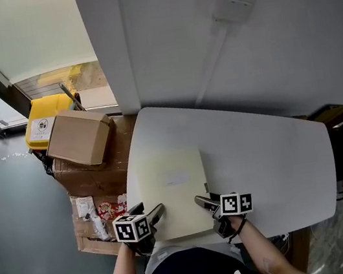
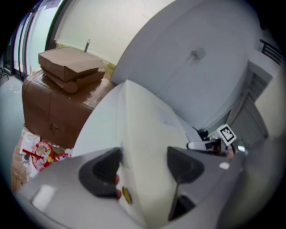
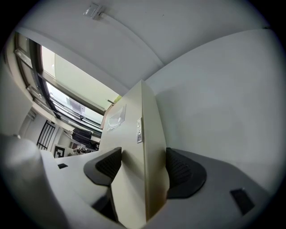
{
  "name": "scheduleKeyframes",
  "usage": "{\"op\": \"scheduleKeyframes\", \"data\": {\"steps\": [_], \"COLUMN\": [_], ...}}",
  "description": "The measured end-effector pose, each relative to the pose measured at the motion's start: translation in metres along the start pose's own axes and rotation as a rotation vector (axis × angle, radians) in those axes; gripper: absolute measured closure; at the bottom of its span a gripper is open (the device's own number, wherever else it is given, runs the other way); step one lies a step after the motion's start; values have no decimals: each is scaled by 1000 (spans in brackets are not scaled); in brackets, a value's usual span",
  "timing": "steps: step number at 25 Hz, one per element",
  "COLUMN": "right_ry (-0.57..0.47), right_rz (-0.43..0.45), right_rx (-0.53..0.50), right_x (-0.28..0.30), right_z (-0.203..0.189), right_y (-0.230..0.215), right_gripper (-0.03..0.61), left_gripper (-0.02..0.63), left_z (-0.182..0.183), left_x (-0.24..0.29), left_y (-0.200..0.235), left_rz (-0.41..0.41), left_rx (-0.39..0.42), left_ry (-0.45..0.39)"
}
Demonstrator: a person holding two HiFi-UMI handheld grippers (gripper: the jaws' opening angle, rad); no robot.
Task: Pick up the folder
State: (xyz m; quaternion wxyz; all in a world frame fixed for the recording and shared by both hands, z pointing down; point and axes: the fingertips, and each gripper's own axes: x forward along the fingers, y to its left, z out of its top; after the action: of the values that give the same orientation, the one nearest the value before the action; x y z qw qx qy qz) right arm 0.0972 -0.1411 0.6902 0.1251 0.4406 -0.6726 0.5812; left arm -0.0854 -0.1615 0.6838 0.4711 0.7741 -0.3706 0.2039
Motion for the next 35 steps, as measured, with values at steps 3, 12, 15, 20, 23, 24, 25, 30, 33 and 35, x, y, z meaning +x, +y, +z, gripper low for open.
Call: {"op": "scheduleKeyframes", "data": {"steps": [3,12,15,20,23,24,25,30,33,35], "right_ry": [-11,-62,-84,-113,-131,-138,-144,-164,-184,-203], "right_rz": [-3,-21,-23,-24,-27,-27,-26,-36,-40,-42], "right_rx": [-11,-52,-64,-82,-97,-101,-106,-139,-156,-167], "right_x": [-5,-20,-25,-31,-35,-37,-38,-45,-49,-53], "right_z": [0,2,4,8,9,9,10,12,14,16], "right_y": [2,12,17,22,26,28,30,35,39,42], "right_gripper": [279,279,279,279,279,279,279,281,281,281], "left_gripper": [287,287,287,287,287,287,287,287,287,287], "left_z": [3,13,16,22,24,25,26,29,32,35], "left_x": [-2,-9,-13,-17,-21,-22,-24,-28,-31,-34], "left_y": [-5,-16,-20,-26,-28,-29,-30,-35,-39,-42], "left_rz": [-2,-10,-15,-17,-21,-22,-23,-21,-25,-28], "left_rx": [33,89,92,103,109,111,113,135,147,155], "left_ry": [1,-21,-35,-56,-69,-74,-78,-94,-107,-119]}}
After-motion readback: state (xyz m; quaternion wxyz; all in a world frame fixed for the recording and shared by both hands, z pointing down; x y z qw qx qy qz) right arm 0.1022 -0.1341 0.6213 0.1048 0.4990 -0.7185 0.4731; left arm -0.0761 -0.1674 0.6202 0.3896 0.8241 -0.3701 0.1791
